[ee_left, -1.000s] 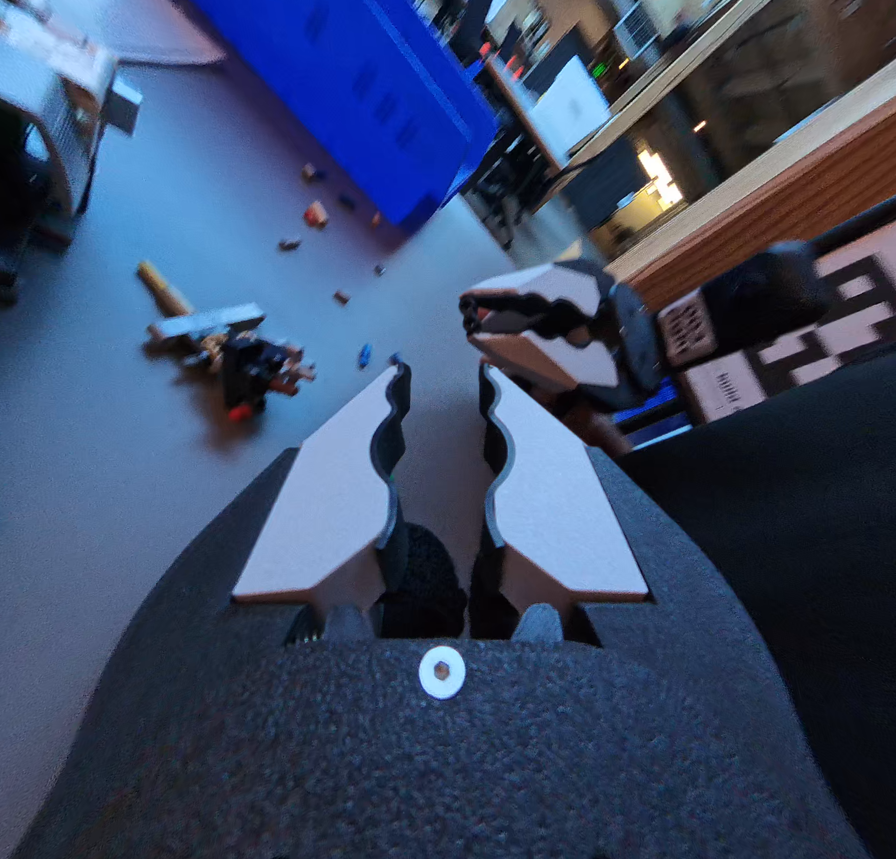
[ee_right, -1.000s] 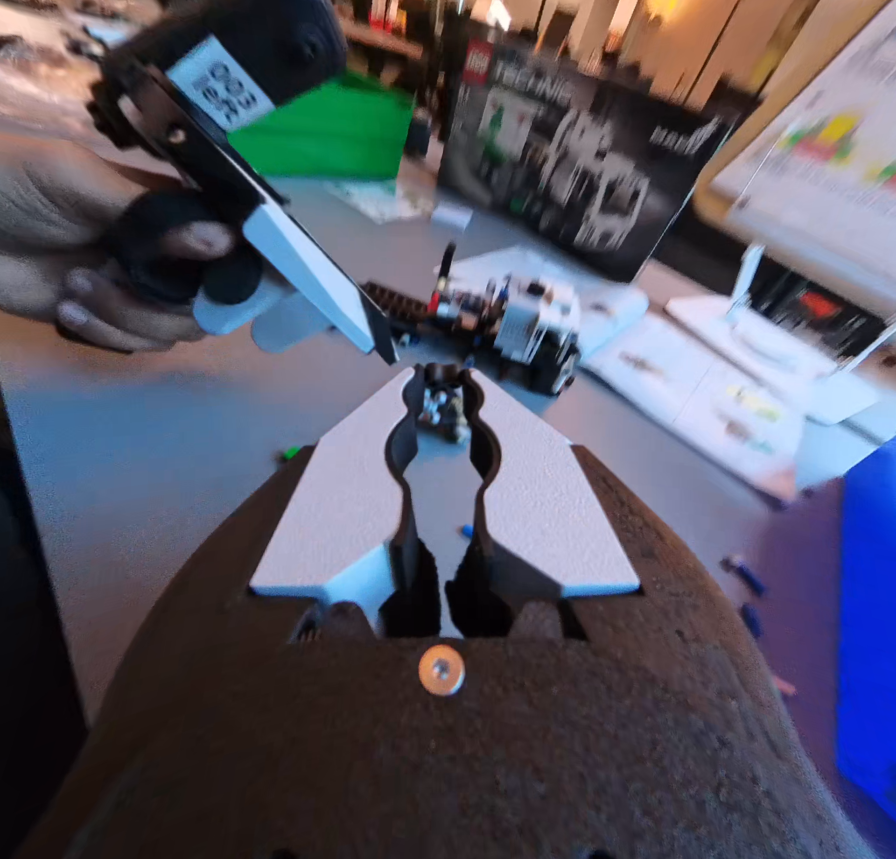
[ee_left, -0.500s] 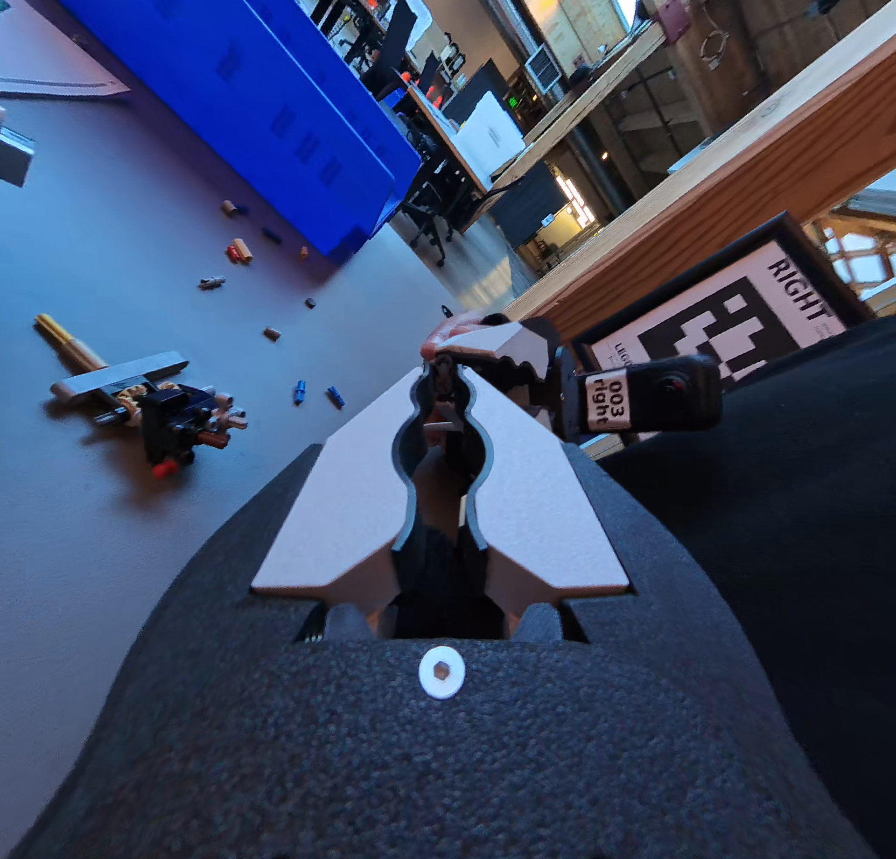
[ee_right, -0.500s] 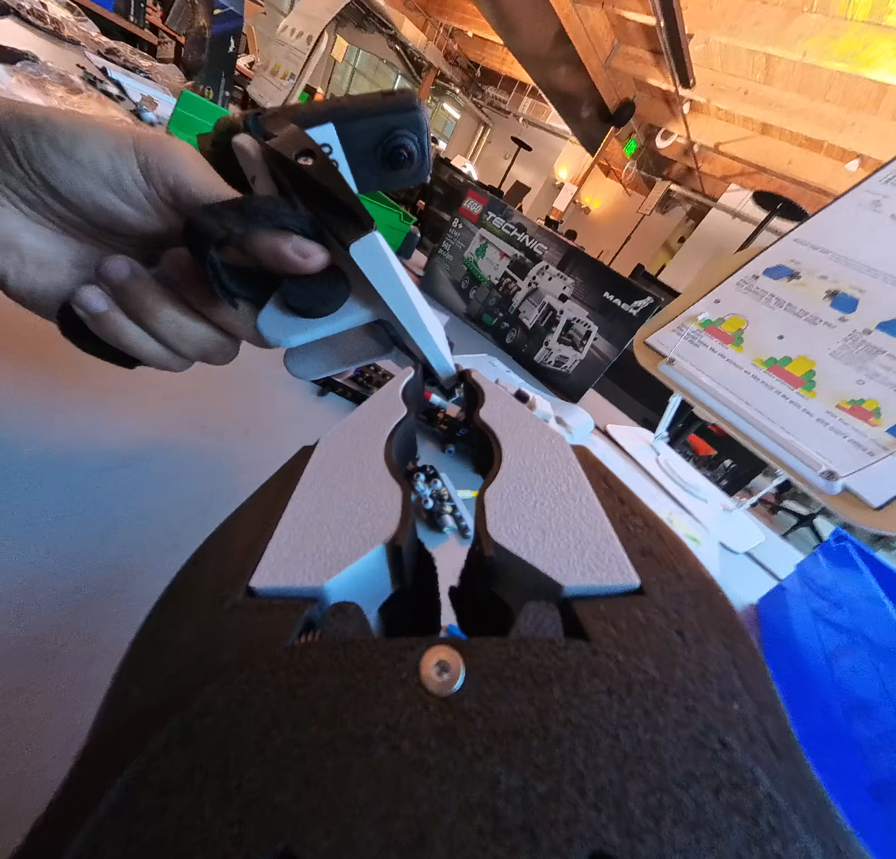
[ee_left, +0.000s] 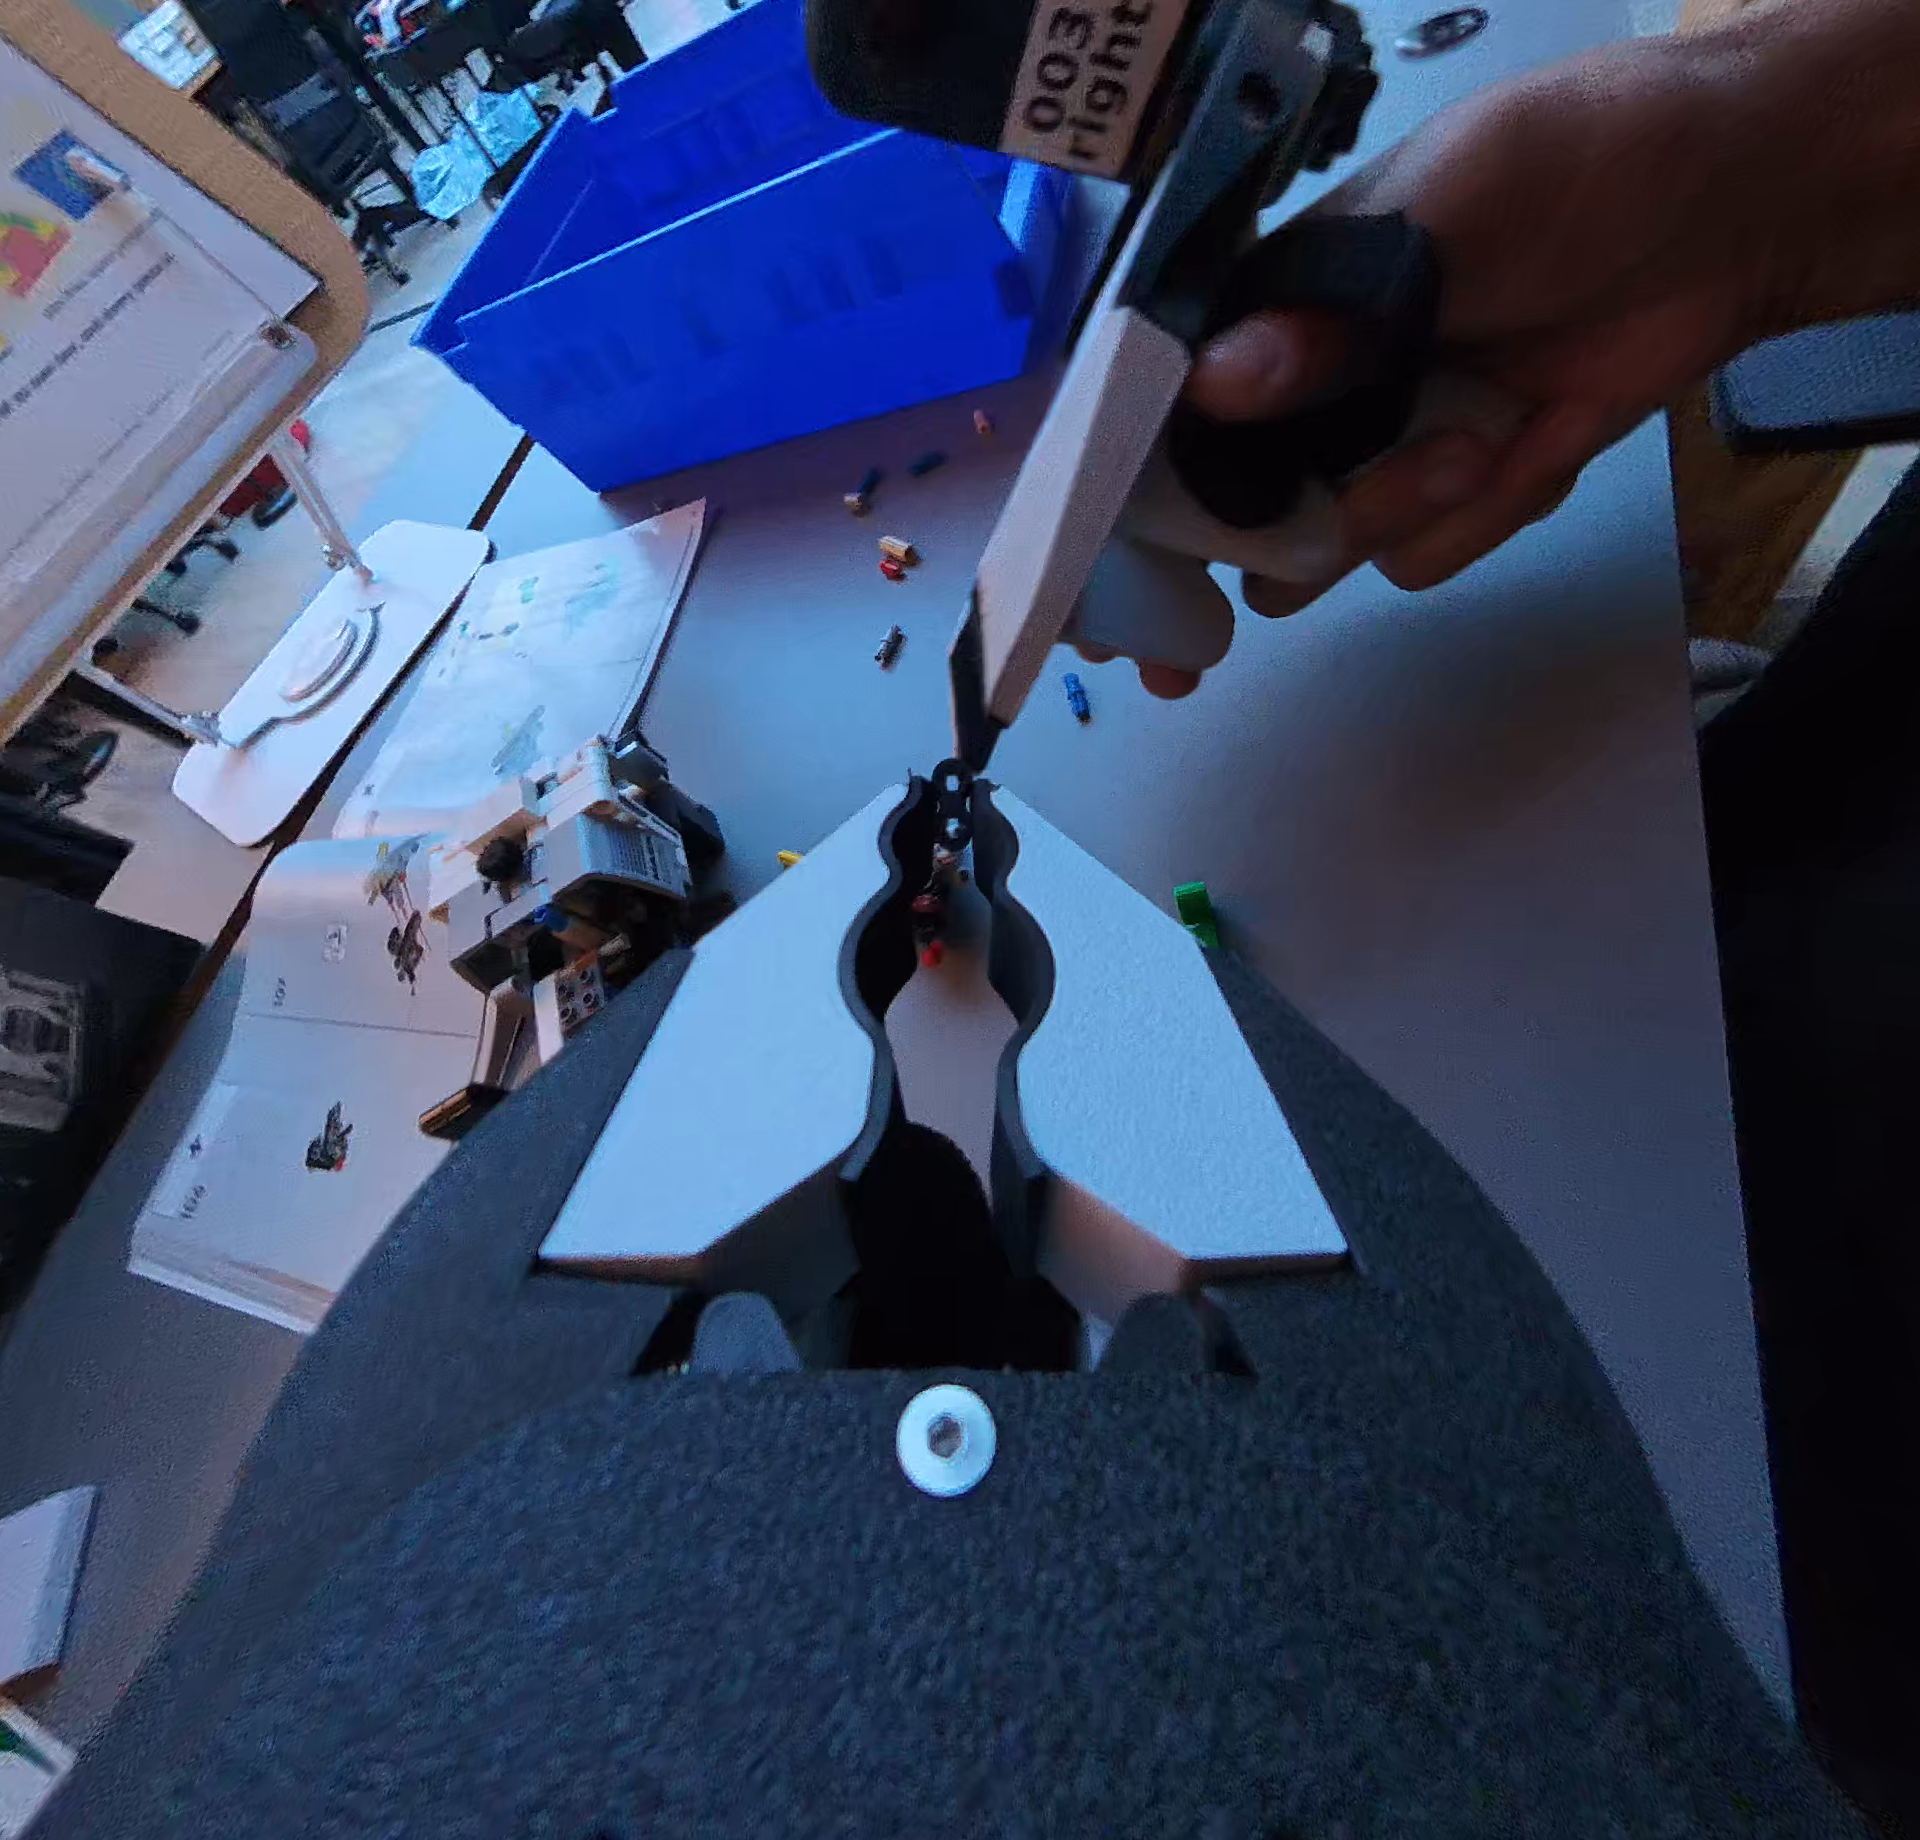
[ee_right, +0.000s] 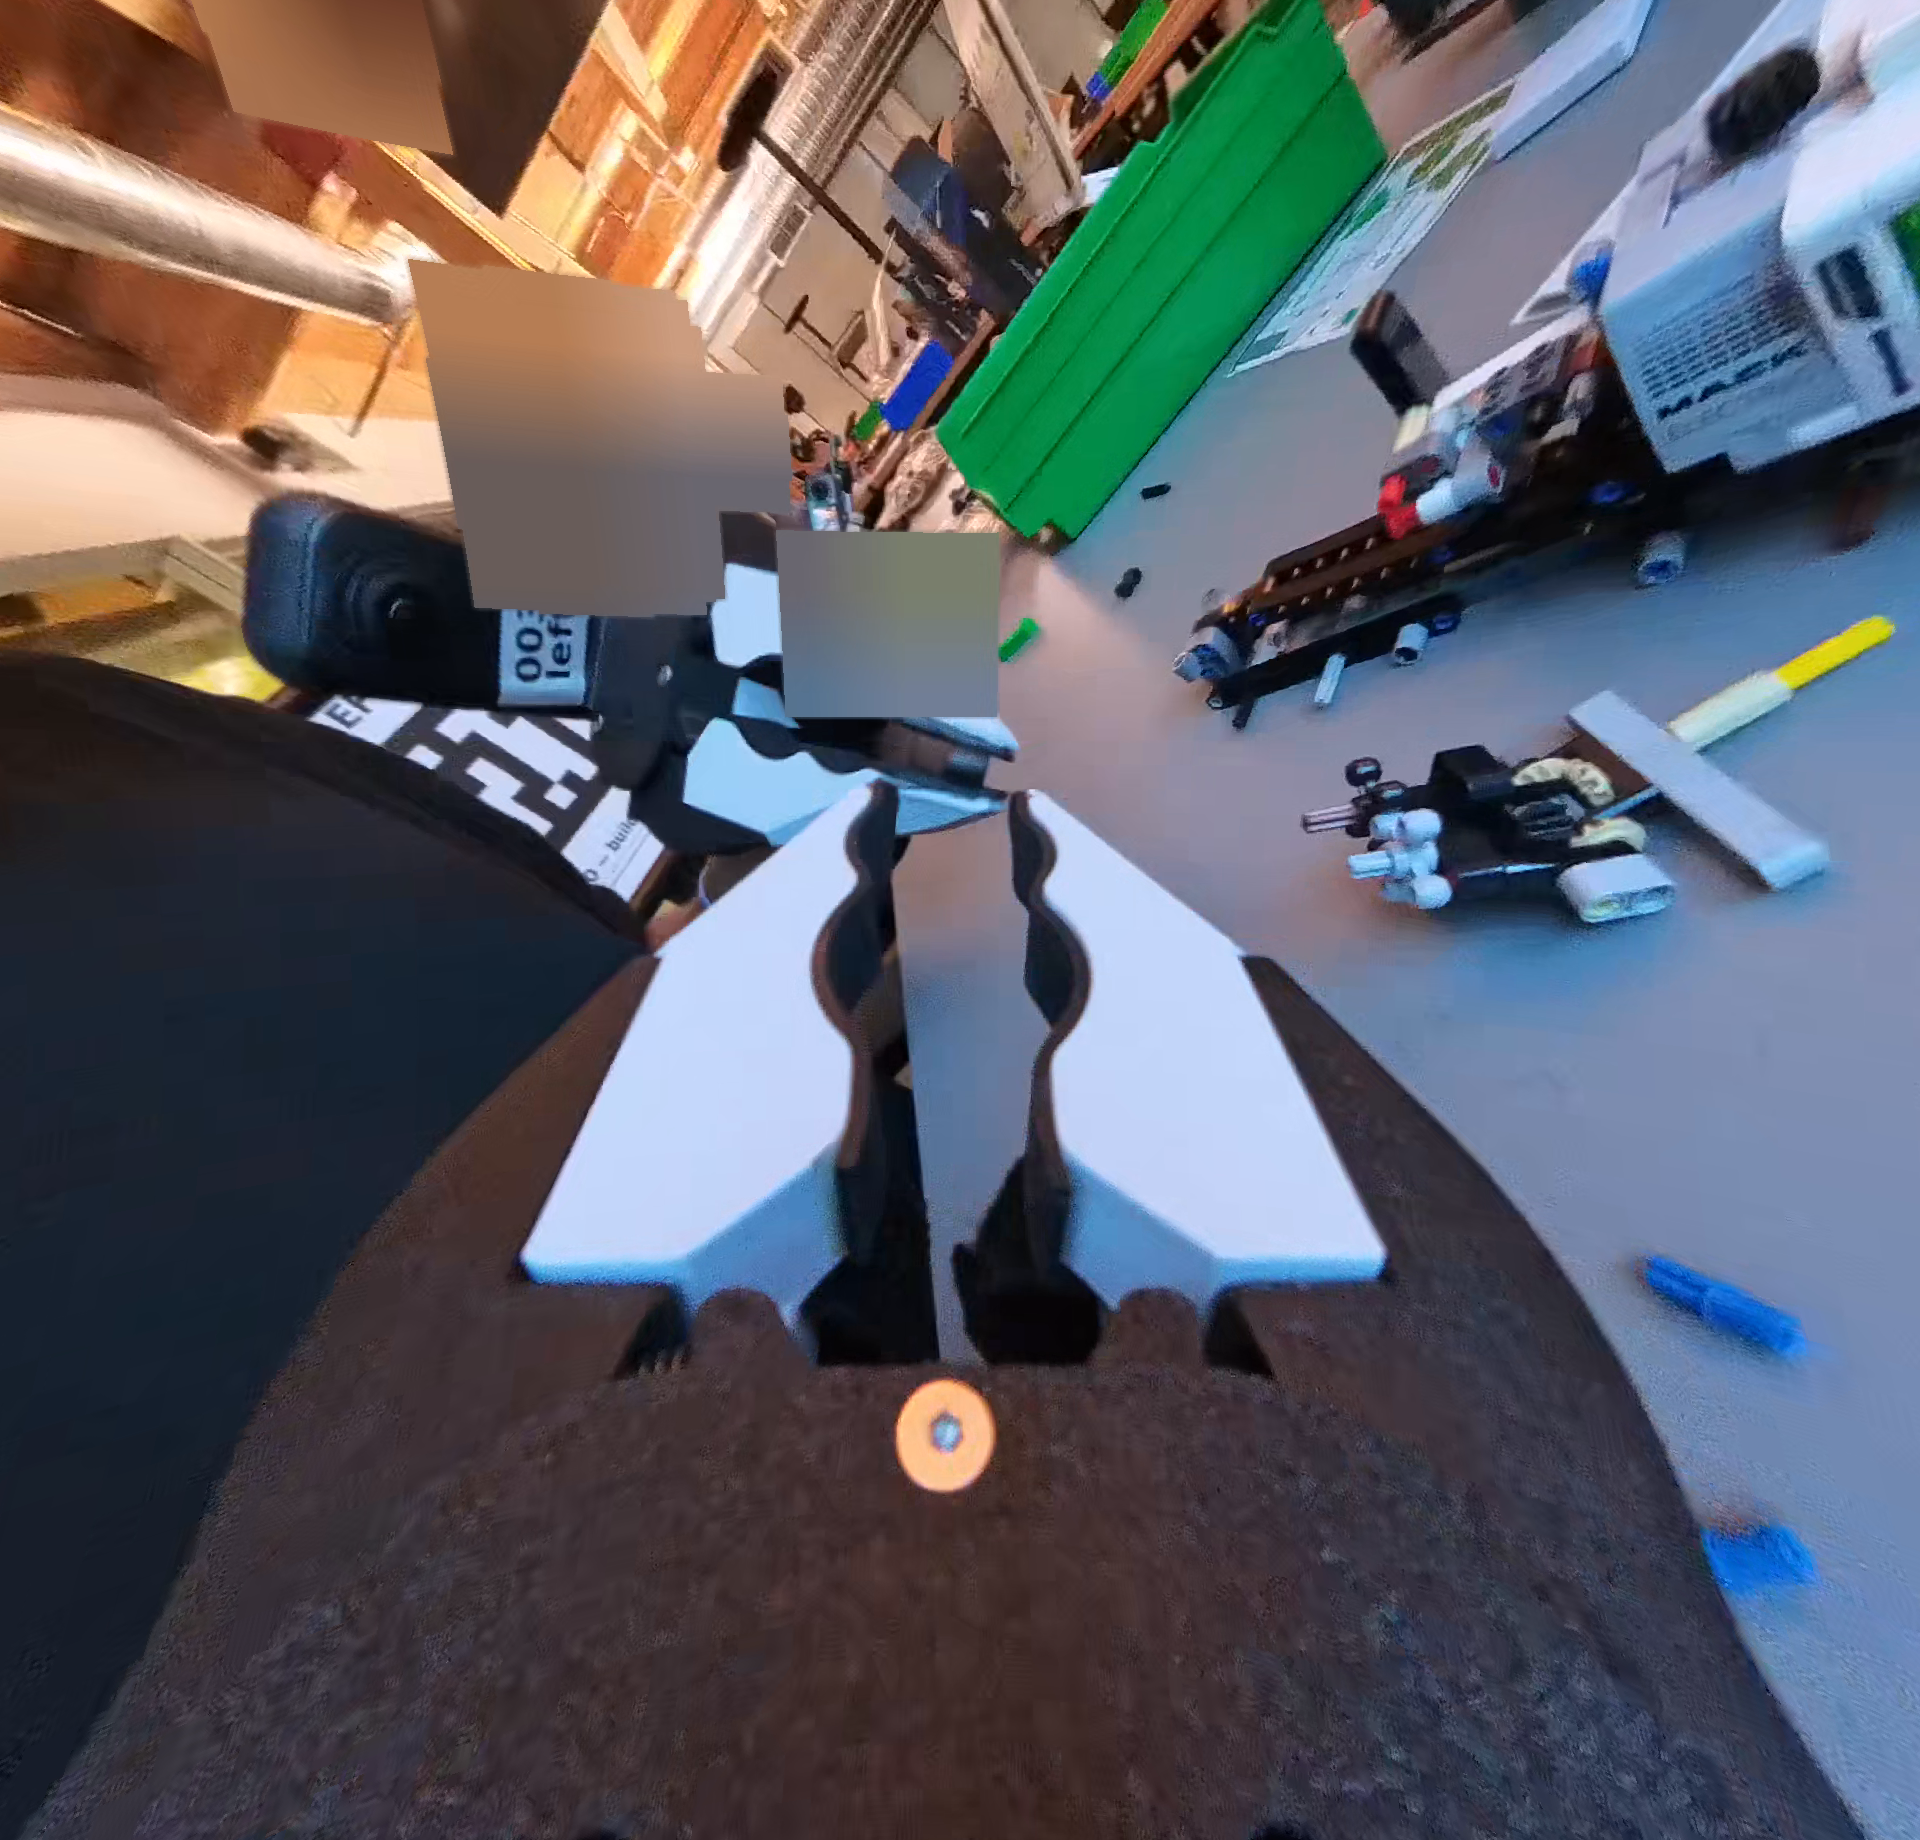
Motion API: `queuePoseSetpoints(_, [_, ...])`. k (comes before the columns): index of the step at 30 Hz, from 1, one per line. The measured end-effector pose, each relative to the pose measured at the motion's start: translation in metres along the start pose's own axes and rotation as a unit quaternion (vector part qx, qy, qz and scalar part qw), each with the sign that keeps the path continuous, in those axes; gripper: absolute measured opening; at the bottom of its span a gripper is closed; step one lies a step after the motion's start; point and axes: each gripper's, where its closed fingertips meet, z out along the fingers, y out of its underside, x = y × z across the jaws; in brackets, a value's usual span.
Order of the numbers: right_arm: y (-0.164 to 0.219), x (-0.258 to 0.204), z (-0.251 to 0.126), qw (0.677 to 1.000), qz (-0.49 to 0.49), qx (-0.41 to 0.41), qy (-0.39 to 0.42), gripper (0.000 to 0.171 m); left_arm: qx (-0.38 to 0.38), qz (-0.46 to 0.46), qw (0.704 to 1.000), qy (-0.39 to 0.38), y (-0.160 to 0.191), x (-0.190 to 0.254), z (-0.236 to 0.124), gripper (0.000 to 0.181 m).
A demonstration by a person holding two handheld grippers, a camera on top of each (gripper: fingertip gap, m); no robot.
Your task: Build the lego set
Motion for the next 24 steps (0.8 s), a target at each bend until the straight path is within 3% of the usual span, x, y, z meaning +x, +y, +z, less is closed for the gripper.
queuePoseSetpoints(4, [0.003, 0.000, 0.005, 1.000, -0.003, 0.004, -0.004, 0.021, -0.016, 0.045, 0.999, 0.002, 0.003, 0.006, 0.003, 0.005])
queuePoseSetpoints(7, [0.004, 0.003, 0.004, 1.000, -0.005, 0.008, 0.001, 0.009, -0.011, 0.059, 0.998, -0.001, 0.001, 0.008, 0.003, 0.004])
queuePoseSetpoints(12, [0.003, -0.002, 0.002, 0.998, 0.034, 0.018, -0.043, 0.007, 0.006, 0.067, 0.998, -0.008, -0.007, 0.008, 0.001, 0.005])
queuePoseSetpoints(18, [-0.011, -0.024, -0.005, 0.968, 0.157, 0.051, -0.189, 0.006, 0.111, 0.004, 0.994, 0.013, -0.032, 0.004, -0.010, 0.008])
queuePoseSetpoints(24, [-0.019, -0.034, -0.006, 0.936, 0.221, 0.063, -0.266, 0.006, 0.192, -0.017, 0.980, 0.048, -0.047, 0.003, -0.017, 0.015])
